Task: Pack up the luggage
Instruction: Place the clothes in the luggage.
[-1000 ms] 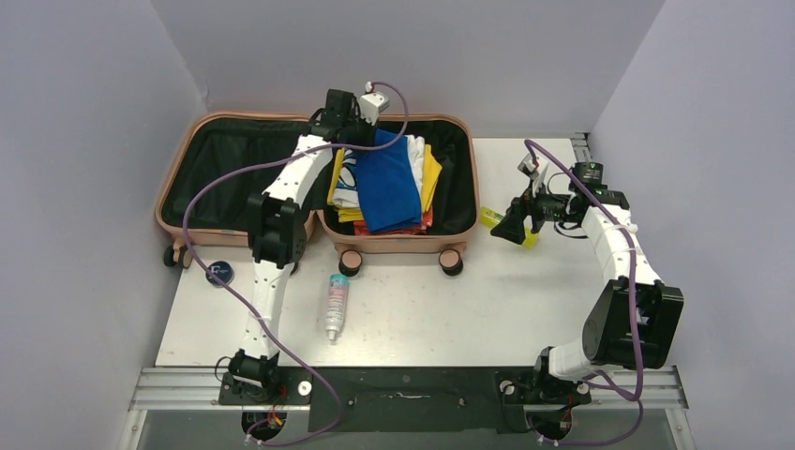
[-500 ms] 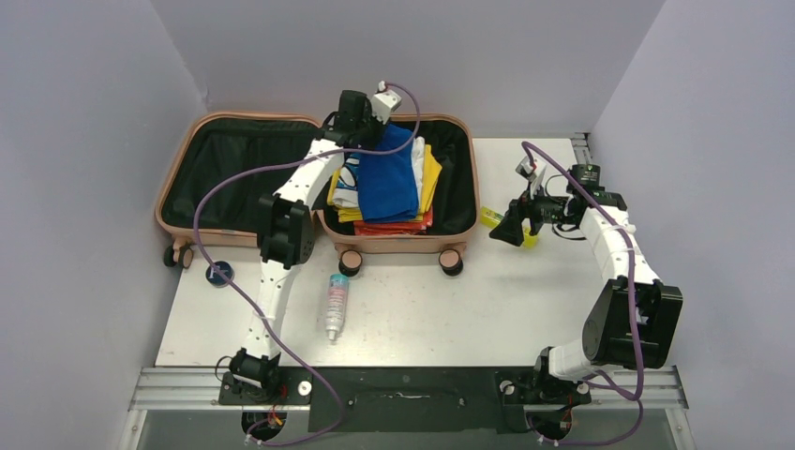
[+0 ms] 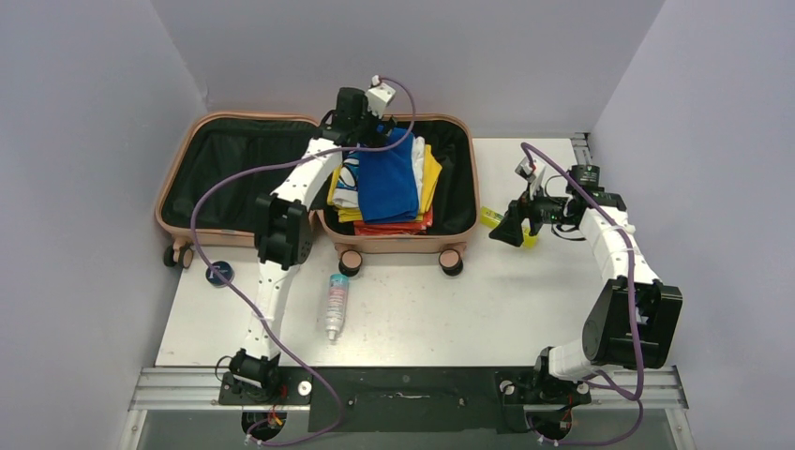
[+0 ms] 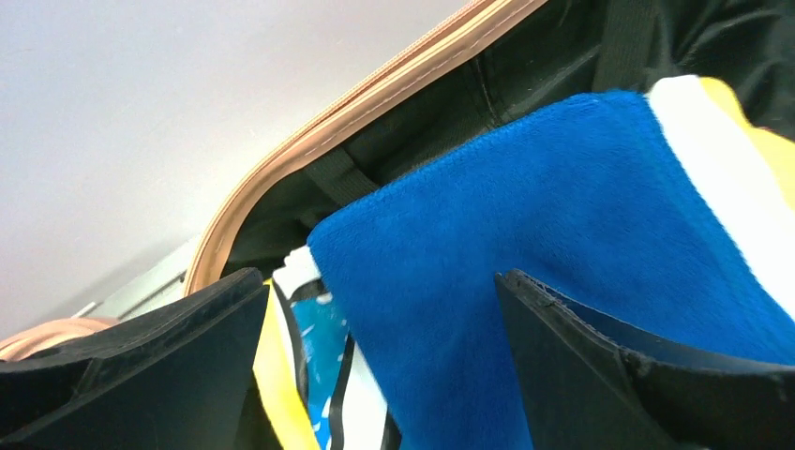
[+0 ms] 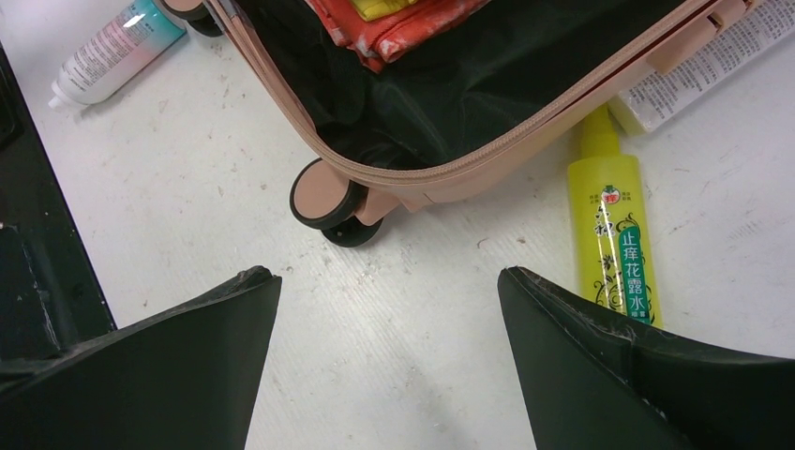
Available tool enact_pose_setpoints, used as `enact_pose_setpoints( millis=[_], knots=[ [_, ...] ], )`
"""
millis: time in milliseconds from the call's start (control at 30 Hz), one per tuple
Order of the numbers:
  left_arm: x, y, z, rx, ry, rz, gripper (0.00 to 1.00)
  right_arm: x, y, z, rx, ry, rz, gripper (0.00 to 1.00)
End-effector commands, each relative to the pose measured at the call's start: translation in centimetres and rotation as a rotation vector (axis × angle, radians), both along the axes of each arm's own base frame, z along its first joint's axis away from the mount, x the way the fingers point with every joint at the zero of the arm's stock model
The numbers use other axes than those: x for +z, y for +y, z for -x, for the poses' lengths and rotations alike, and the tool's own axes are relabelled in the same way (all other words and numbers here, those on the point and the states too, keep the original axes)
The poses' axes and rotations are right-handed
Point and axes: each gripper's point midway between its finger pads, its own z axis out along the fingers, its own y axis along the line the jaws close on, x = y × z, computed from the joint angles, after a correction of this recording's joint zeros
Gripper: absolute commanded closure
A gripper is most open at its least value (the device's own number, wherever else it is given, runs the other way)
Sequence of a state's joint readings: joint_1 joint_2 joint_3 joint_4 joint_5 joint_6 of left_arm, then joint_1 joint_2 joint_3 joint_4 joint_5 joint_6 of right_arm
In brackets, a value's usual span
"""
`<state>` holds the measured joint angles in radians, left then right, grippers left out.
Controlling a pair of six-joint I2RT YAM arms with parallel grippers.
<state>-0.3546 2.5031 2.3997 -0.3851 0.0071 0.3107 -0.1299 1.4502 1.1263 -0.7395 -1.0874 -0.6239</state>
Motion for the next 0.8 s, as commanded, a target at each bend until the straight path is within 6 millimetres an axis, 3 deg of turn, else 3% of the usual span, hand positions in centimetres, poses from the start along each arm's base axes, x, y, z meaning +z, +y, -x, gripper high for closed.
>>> enact_pose_setpoints(
  millis=[0, 100, 200, 300, 400, 567, 667, 767],
  knots=[
    [13.3, 0.4, 2.8, -0.033, -0.134, 0.192, 0.04, 0.8, 0.4, -0.2, 0.029, -0.070, -0.009, 0.10],
    [13.2, -1.1, 5.9, -0.117, -0.066, 0.214, 0.04, 1.1, 0.7, -0.1, 0.046, -0.079, -0.025, 0.10],
    [10.6, -1.5, 9.4, -0.166, 0.075, 0.203, 0.04, 1.2, 0.8, 0.2, 0.059, -0.083, -0.027, 0.10],
    [7.0, -0.1, 13.0, -0.161, 0.233, 0.174, 0.00, 1.0, 0.8, 0.6, 0.067, -0.092, -0.018, 0.10],
    [4.6, 1.6, 17.0, -0.163, 0.364, 0.178, 0.10, 0.6, 0.8, 0.7, 0.067, -0.092, -0.018, 0.10],
    [1.9, 3.2, 21.9, -0.180, 0.506, 0.275, 0.15, 0.6, 1.0, 0.7, 0.072, -0.097, -0.024, 0.10],
    [1.2, 3.2, 23.6, -0.206, 0.564, 0.341, 0.17, 0.7, 1.1, 0.9, 0.073, -0.105, -0.024, 0.10],
    [0.3, 3.1, 23.9, -0.204, 0.576, 0.379, 0.20, 0.8, 1.0, 1.1, 0.068, -0.114, -0.019, 0.10]
  ],
)
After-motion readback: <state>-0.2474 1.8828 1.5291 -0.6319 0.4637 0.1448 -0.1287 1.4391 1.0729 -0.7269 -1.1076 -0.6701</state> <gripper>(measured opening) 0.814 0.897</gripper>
